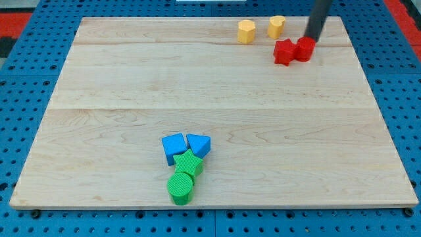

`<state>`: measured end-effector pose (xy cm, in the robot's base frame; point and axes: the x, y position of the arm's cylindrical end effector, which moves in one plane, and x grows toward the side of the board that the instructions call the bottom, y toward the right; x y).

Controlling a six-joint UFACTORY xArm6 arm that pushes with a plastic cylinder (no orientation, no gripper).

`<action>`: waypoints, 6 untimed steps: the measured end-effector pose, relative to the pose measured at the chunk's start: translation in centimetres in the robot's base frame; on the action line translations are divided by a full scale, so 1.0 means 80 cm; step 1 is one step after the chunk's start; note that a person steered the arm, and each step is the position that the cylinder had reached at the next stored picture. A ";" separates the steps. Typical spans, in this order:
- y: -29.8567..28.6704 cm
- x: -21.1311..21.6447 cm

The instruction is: Push the red blocks towards the center

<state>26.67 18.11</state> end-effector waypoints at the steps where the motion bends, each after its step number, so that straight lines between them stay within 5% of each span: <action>1: -0.061 0.006; 3: -0.083 -0.010; 5: 0.047 0.008; 6: 0.009 0.026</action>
<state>28.77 18.85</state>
